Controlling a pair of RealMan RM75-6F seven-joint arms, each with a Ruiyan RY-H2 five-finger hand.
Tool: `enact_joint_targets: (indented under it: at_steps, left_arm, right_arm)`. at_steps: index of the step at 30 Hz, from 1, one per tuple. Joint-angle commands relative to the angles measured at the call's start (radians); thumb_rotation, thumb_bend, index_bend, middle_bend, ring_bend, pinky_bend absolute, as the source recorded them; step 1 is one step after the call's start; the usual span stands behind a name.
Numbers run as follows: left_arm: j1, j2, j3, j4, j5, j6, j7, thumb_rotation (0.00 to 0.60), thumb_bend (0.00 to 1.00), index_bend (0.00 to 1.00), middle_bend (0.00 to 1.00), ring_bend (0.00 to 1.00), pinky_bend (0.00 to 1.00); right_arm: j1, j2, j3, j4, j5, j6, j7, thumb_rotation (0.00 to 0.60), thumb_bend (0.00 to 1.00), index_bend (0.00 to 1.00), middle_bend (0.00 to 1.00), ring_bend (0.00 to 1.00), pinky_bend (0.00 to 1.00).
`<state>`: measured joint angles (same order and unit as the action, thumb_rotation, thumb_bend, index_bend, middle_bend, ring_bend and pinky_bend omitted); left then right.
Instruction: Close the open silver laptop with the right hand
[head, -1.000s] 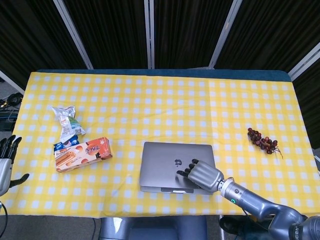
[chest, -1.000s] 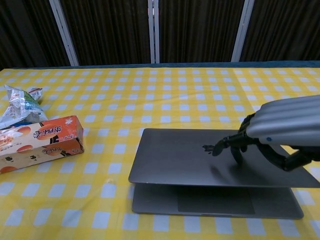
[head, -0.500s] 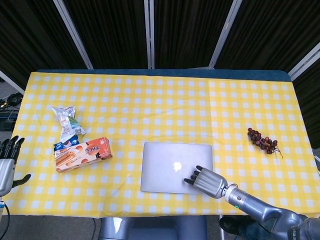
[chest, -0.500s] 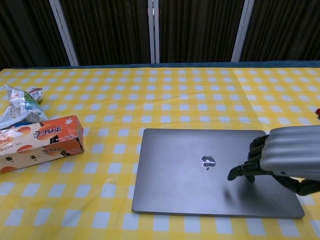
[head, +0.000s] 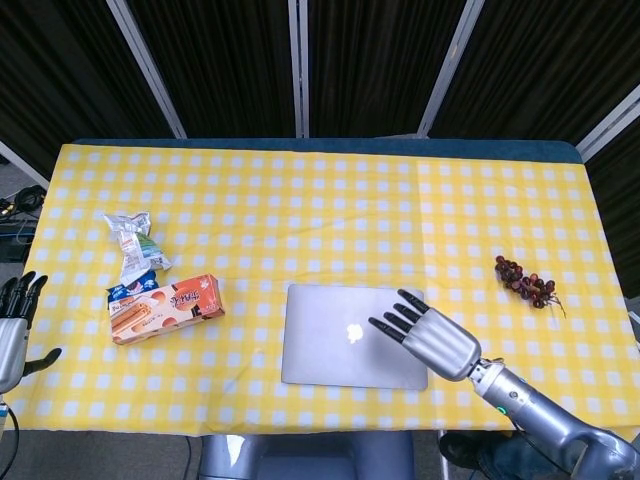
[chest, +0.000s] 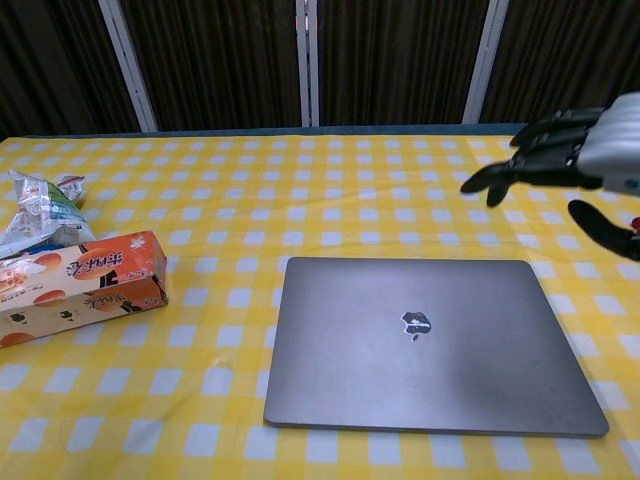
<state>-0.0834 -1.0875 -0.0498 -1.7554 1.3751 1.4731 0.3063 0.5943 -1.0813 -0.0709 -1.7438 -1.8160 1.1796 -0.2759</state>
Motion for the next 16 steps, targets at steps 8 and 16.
enact_joint_targets:
  at_steps: [8, 16]
  left_arm:
    - [0.013, -0.007, 0.019, 0.024, 0.084, 0.034, -0.087, 0.6, 0.0, 0.0, 0.0, 0.0, 0.0]
    - [0.026, 0.005, 0.037, 0.03, 0.121, 0.047, -0.152, 0.6, 0.0, 0.0, 0.0, 0.0, 0.0]
  right_arm:
    - [-0.344, -0.077, 0.025, 0.113, 0.19, 0.406, 0.132, 0.6, 0.0, 0.0, 0.0, 0.0, 0.0]
    - [-0.428, -0.114, 0.009, 0.175, 0.191, 0.46, 0.162, 0.6, 0.0, 0.0, 0.0, 0.0, 0.0]
